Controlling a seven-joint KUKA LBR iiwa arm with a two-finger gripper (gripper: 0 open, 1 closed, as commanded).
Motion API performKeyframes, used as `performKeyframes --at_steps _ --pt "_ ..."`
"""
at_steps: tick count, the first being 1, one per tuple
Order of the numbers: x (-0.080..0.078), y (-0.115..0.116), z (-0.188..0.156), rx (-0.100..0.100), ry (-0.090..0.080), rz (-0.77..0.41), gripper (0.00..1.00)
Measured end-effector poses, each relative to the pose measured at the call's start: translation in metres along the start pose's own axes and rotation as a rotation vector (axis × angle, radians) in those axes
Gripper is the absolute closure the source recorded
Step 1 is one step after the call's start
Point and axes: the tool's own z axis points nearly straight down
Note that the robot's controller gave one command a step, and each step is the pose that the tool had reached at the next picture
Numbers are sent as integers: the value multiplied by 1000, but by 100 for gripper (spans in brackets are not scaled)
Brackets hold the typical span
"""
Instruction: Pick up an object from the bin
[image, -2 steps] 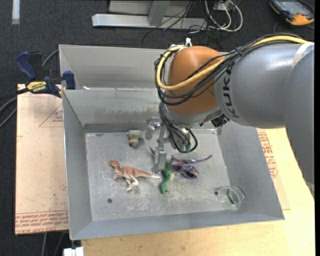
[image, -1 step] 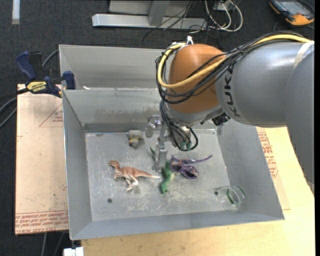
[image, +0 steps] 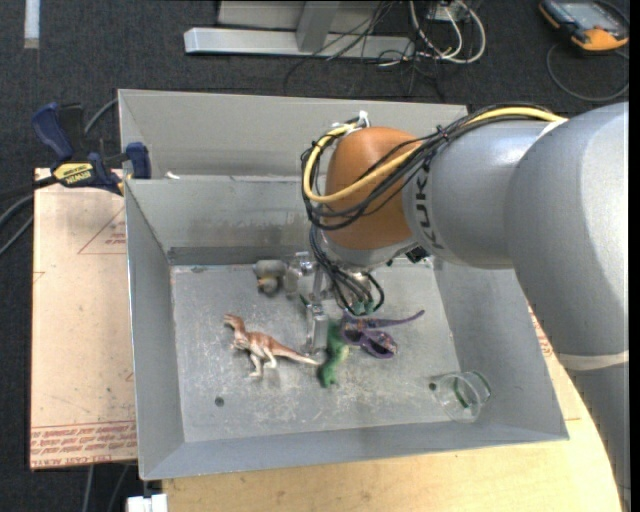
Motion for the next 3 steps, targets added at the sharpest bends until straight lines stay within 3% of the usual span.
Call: performKeyframes --at_steps 1,2,3 --pt "8 -40 -30 0 -12 138 0" --pt "15 -48 -6 -2 0 155 0" --pt "15 -58 16 -3 -14 246 100"
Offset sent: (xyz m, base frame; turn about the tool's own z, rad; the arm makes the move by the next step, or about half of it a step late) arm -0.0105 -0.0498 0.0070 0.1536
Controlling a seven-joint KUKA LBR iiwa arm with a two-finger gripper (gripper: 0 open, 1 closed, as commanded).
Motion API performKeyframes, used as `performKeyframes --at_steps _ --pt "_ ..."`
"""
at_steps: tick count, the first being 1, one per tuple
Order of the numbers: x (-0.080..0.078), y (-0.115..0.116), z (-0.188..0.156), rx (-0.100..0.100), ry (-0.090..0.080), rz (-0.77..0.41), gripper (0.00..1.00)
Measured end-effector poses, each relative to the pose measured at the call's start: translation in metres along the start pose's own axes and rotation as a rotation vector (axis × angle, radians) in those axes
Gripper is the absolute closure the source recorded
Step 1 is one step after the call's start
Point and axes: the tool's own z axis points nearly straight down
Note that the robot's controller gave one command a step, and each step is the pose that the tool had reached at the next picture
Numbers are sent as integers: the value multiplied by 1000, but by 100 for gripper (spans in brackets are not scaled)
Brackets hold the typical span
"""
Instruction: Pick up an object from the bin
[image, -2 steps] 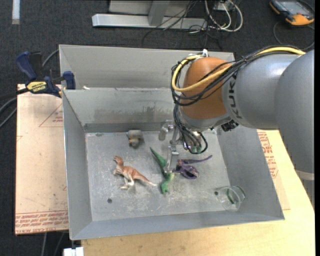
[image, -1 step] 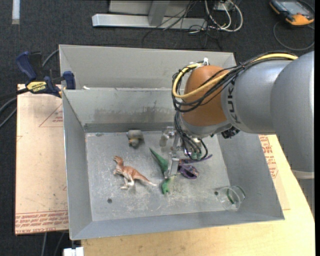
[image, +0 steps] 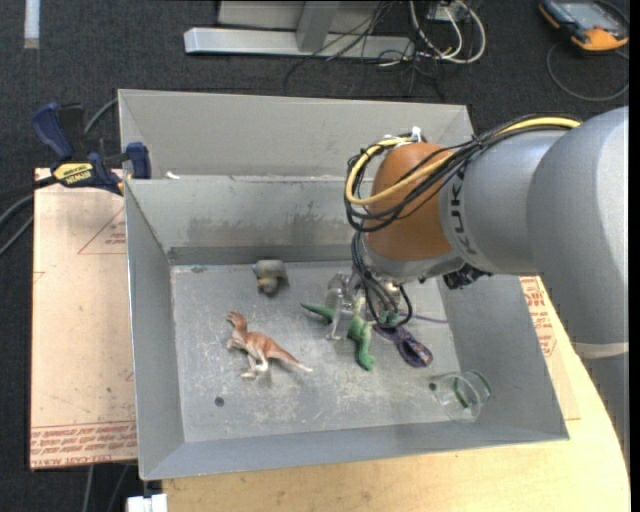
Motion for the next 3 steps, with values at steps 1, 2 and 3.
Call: performKeyframes --at_steps 1,2,3 --pt "0 0 0 0 0 1 100" --pt "-8 3 -98 1 1 -34 100" --pt "-11 10 -114 -1 0 4 0"
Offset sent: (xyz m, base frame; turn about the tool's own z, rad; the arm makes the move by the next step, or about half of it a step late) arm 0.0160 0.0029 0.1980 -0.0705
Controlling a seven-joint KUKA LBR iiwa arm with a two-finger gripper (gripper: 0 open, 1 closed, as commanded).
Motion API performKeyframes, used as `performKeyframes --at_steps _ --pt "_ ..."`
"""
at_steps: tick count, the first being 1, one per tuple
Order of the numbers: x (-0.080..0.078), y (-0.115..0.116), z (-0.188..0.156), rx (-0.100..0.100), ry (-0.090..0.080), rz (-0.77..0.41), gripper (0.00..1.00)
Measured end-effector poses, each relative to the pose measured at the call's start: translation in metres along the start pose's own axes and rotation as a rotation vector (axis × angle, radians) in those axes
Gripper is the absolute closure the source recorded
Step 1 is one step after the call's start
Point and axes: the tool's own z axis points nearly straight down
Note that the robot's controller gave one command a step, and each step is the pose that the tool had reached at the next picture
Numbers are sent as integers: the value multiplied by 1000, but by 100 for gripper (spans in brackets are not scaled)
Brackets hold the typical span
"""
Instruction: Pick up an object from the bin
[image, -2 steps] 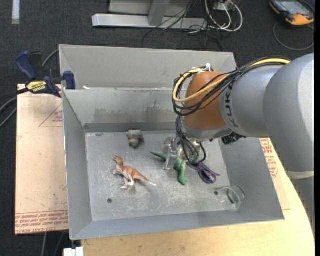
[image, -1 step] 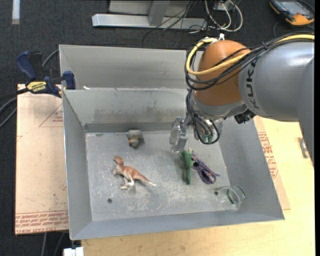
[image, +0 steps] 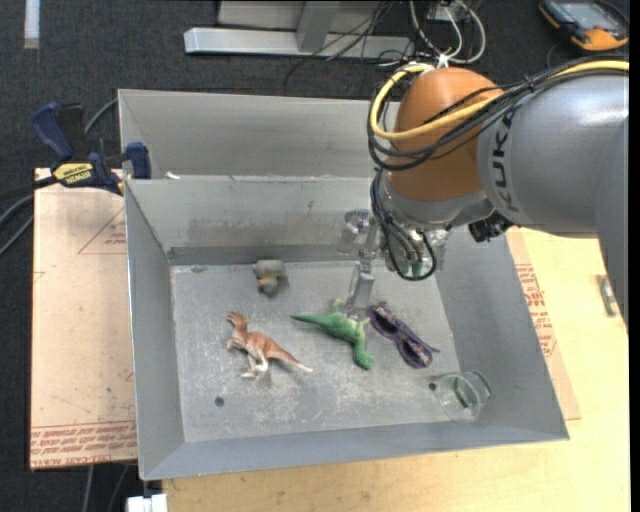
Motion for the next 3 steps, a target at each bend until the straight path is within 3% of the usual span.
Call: performKeyframes --at_steps 1,2,3 --pt "0 0 -1 0 -2 1 0" --pt "41 -16 97 -2 -4 81 0" --pt "3 -36 99 -2 -7 196 100"
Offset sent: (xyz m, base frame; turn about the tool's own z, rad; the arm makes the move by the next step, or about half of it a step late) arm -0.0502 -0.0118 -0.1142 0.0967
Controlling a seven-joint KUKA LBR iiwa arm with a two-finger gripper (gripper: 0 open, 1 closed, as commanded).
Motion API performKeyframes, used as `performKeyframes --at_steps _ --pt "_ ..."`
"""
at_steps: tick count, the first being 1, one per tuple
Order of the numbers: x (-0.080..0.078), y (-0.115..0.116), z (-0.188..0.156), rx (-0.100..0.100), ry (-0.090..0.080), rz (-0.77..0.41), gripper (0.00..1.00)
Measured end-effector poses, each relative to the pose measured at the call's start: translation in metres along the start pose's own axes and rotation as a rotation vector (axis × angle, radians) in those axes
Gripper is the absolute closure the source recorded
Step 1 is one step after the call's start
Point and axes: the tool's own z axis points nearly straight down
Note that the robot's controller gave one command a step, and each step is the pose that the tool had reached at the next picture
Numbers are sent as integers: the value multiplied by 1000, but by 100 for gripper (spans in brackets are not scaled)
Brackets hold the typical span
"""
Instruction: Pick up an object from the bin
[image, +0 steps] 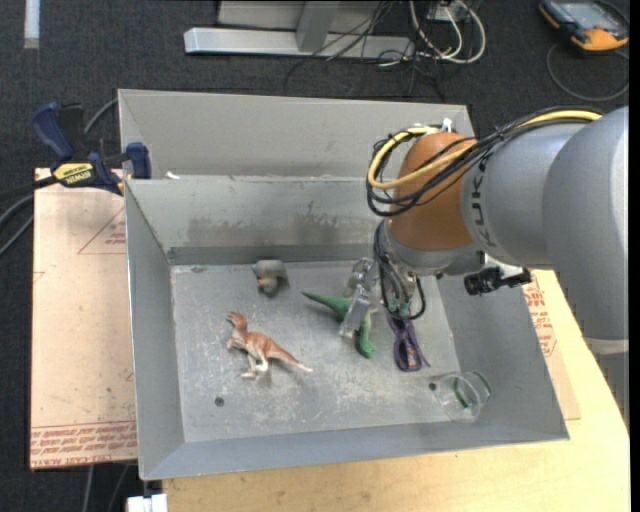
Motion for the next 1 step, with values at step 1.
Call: performKeyframes --at_steps 1 --pt "0 0 0 0 0 0 100"
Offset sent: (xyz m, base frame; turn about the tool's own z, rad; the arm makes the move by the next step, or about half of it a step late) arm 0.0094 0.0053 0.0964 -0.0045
